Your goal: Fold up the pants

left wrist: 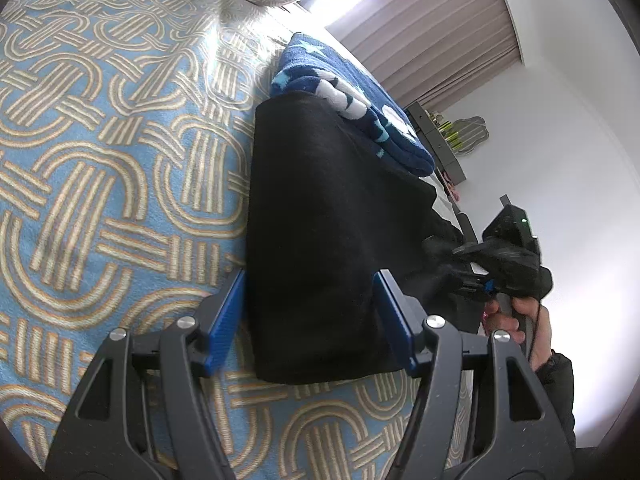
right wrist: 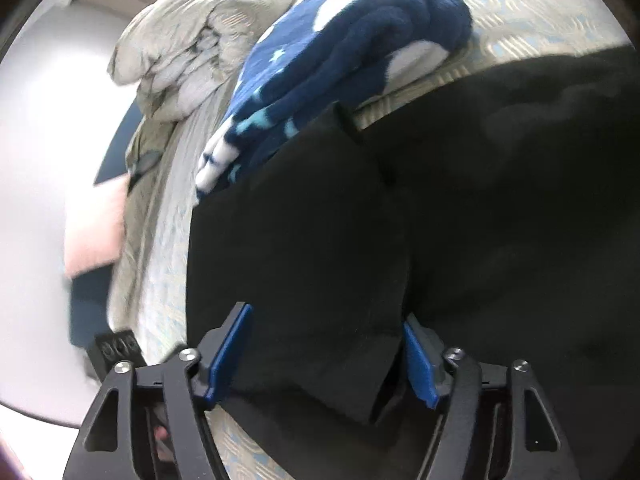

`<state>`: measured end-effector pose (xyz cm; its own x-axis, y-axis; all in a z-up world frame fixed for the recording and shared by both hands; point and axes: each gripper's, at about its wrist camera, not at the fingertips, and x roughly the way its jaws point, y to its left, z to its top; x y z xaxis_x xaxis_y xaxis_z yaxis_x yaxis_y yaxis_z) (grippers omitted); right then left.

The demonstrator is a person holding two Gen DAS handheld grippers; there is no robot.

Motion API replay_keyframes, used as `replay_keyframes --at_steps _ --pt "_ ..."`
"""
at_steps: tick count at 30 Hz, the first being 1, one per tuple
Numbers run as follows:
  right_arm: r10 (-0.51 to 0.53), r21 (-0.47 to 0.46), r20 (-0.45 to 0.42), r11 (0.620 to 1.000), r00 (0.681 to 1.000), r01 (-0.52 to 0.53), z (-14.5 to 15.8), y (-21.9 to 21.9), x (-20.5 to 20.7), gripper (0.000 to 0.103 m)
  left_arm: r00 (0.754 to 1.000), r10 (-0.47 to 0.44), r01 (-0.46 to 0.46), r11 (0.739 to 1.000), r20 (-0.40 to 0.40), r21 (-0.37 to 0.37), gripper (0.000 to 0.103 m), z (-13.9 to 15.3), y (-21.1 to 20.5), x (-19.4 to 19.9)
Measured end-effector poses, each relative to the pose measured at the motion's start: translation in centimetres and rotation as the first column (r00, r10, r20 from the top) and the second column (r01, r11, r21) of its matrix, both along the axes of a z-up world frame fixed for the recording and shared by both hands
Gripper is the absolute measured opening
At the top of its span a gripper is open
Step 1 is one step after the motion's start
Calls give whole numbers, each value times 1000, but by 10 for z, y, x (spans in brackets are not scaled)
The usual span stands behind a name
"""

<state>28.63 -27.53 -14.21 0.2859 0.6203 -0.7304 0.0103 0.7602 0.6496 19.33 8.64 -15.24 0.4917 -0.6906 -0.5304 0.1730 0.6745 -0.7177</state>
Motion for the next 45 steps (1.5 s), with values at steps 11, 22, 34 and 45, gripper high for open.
replay_keyframes --at_steps 11,22,34,45 --pt "-87 27 62 996 994 85 13 -28 -19 7 1000 -1 1 1000 -14 16 65 5 -3 2" --pt "-111 -24 79 993 991 113 3 -54 -31 8 997 -44 27 973 69 229 70 56 -43 11" --pt "-71 -344 381 915 922 213 67 -45 -83 12 996 -33 -15 852 84 523 76 15 -86 31" --pt "124 -526 327 847 937 72 10 60 -79 3 996 -29 -17 855 80 518 78 12 -87 32"
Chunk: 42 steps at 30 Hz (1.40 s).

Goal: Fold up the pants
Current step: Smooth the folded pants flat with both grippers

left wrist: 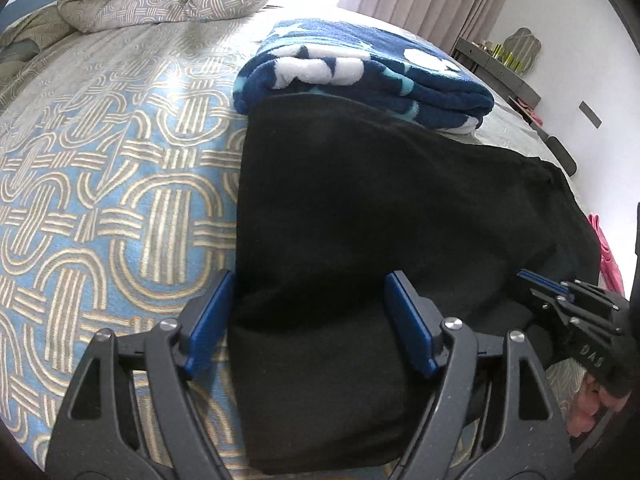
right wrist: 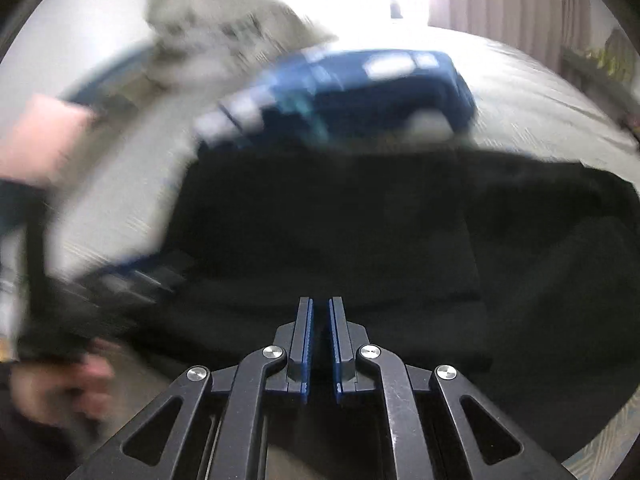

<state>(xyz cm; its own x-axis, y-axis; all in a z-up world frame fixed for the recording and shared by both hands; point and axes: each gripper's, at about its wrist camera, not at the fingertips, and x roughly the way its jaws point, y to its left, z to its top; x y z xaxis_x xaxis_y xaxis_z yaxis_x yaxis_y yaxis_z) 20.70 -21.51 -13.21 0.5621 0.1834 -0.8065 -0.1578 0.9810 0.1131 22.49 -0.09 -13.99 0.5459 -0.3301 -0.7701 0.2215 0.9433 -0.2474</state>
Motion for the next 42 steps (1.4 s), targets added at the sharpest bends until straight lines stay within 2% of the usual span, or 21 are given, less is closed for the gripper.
replay_keyframes --at_steps 2,5,7,9,11,15,21,26,34,38,40,42 --pt "-39 18 4 999 999 39 3 -10 -4 1 1000 2 -2 1000 6 20 79 1 -3 -2" --pt "-146 -64 52 987 988 149 8 -31 -10 0 1000 2 -2 1000 7 23 80 1 -3 -2" --pt "-135 19 29 991 990 135 2 -45 -11 0 1000 5 -5 999 12 42 82 0 -6 -2" --pt "-137 48 19 990 990 136 -1 -48 -9 0 1000 16 -17 997 15 71 86 0 -9 -1" --pt "-135 2 30 991 990 135 -1 -41 -9 0 999 28 -30 995 17 91 90 1 -10 -1" --pt "-125 -98 67 986 990 132 -1 -25 -12 0 999 34 -35 995 14 94 91 0 -10 1" --pt "-127 -61 71 989 989 131 -1 -32 -15 0 997 75 -77 984 17 160 103 -1 -12 2" --pt "-123 -48 77 991 989 127 -1 -30 -18 2 997 76 -81 977 32 196 103 -1 -14 1" --pt "-123 -53 79 990 989 127 -1 -29 -19 3 996 80 -87 974 42 209 103 -1 -15 -2" --pt "-127 -8 92 992 988 129 3 -35 -22 3 996 84 -91 973 45 214 103 0 -15 -2" --pt "-178 20 123 984 976 177 10 -45 -27 8 995 85 -93 972 48 217 103 -1 -16 -3" --pt "-269 100 157 962 950 256 19 -66 -37 38 995 85 -94 972 48 215 103 -1 -16 -2"
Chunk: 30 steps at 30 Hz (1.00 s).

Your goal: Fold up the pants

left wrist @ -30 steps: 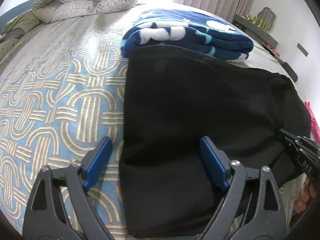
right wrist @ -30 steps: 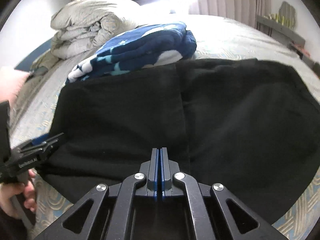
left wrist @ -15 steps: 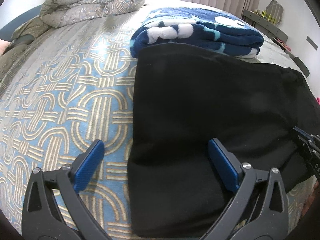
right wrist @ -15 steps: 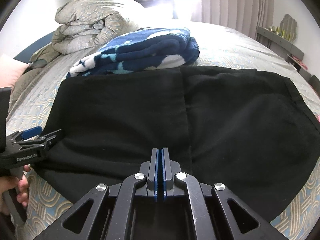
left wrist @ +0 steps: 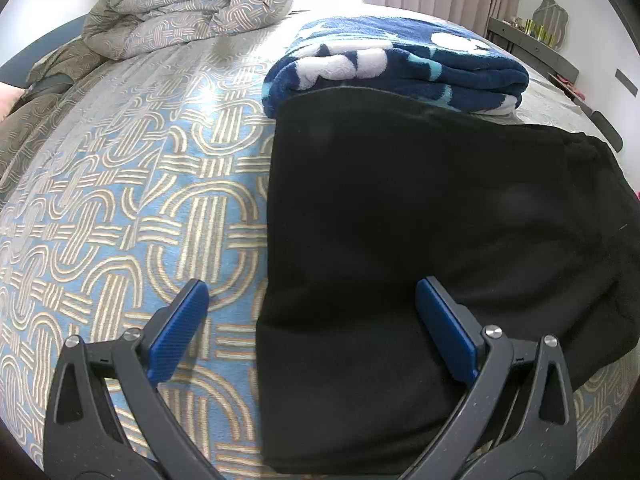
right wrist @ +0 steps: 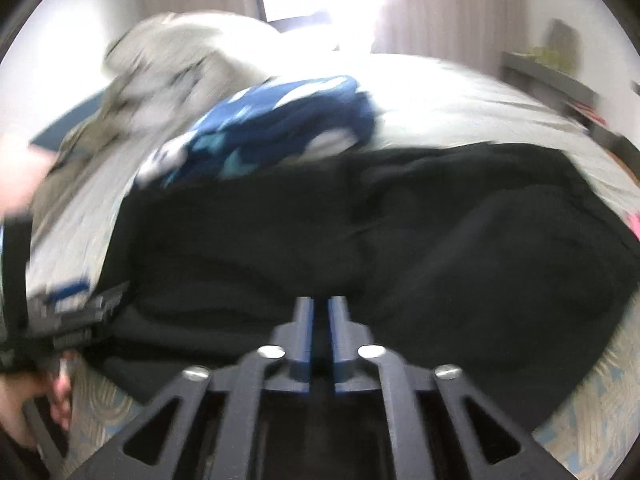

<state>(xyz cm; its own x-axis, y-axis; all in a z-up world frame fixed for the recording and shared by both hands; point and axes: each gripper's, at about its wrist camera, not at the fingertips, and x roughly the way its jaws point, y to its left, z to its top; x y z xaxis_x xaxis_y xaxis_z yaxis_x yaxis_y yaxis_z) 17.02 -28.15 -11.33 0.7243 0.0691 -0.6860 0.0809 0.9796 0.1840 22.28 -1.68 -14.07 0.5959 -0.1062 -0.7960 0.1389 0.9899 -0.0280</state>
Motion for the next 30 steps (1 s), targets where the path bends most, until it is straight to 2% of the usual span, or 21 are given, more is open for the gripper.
replay_keyframes --at_steps 2,6,9,10,13,14,16,17,19,21,24,27,30 --pt "-76 109 42 992 996 71 8 -31 -11 56 1000 -1 0 1000 -7 -9 103 -1 1 1" --pt "-252 237 66 944 965 231 19 -100 -32 64 1000 -2 1 1000 -15 -30 103 -2 3 1" --pt "-408 386 35 847 912 364 17 -165 -57 69 1000 -3 3 999 -17 -32 103 -1 4 2" --pt "-451 435 6 805 893 404 13 -187 -65 69 1000 -3 3 1000 -15 -29 103 -1 4 2" --pt "-514 547 -100 687 852 478 -8 -239 -79 69 1000 -4 4 1000 -12 -21 103 0 5 2" --pt "-509 587 -141 648 849 486 -17 -252 -81 69 1000 -4 4 1000 -12 -21 103 -1 5 2" --pt "-469 663 -153 604 870 443 -27 -267 -80 69 1000 -4 4 1000 -14 -25 103 0 5 2" --pt "-462 665 -154 605 873 438 -26 -268 -79 69 1000 -4 4 1000 -15 -26 103 0 5 2" --pt "-437 630 -168 642 884 437 -22 -265 -70 69 1000 -3 3 1000 -13 -23 103 0 4 2" --pt "-419 619 -168 659 892 426 -21 -261 -57 69 1000 -3 3 1000 -10 -18 103 0 4 2" --pt "-418 628 -168 652 893 424 -26 -263 -45 69 1000 -3 2 1000 -9 -17 103 0 3 2" --pt "-427 649 -181 625 886 433 -29 -270 -28 69 1000 -3 3 1000 -8 -15 103 0 3 2" --pt "-427 622 -193 643 883 447 -28 -273 -9 69 1000 -2 2 1000 -8 -15 103 0 2 2"
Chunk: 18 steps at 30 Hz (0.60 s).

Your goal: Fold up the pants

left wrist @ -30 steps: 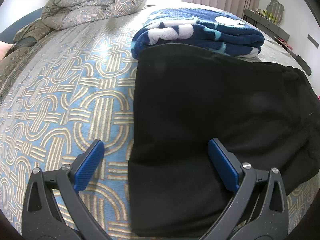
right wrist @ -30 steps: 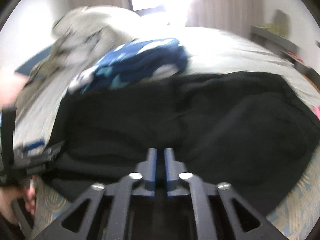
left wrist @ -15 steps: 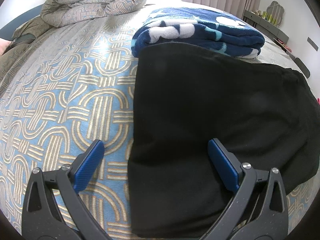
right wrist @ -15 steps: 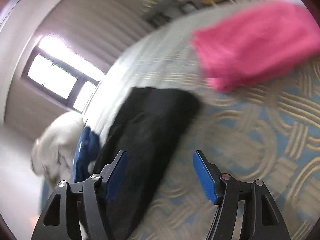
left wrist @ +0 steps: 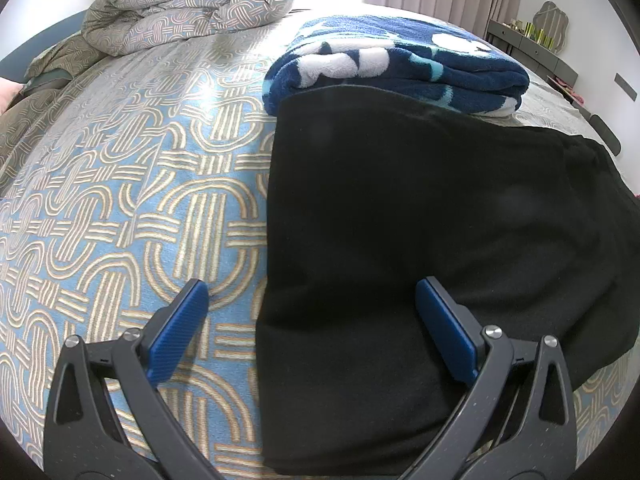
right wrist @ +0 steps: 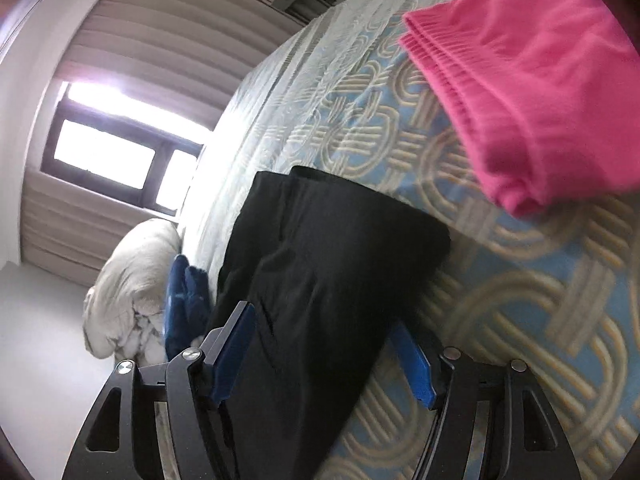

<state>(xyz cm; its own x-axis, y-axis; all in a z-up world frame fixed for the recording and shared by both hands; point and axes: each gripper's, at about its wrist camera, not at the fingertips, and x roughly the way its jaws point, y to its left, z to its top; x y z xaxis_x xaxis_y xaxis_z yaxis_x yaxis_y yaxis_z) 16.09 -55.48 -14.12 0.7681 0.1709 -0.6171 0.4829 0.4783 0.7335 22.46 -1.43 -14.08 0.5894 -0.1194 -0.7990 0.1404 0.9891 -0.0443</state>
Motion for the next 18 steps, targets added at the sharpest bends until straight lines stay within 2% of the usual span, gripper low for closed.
replay_keyframes --at_steps 2,4,6,9,12,18 --pt "5 -42 -26 999 1000 -6 1 1 8 68 1000 1 -1 1000 1 1 103 0 0 0" --pt "-4 -74 -42 997 999 1 2 2 12 59 1000 1 -1 1000 2 2 103 0 0 0" --pt "-34 -70 -63 997 997 30 -1 -1 10 34 1000 2 -2 1000 1 1 103 0 0 0" --pt "-53 -13 -28 999 998 53 -7 -6 3 23 1000 4 -4 1000 1 -1 103 0 -1 0" --pt "-49 -46 -17 998 999 49 3 -1 -2 19 1000 4 -4 1000 2 0 103 0 -1 0" --pt "-7 -223 -2 975 1000 7 51 27 8 19 1000 5 -5 1000 -2 -18 103 1 1 -1"
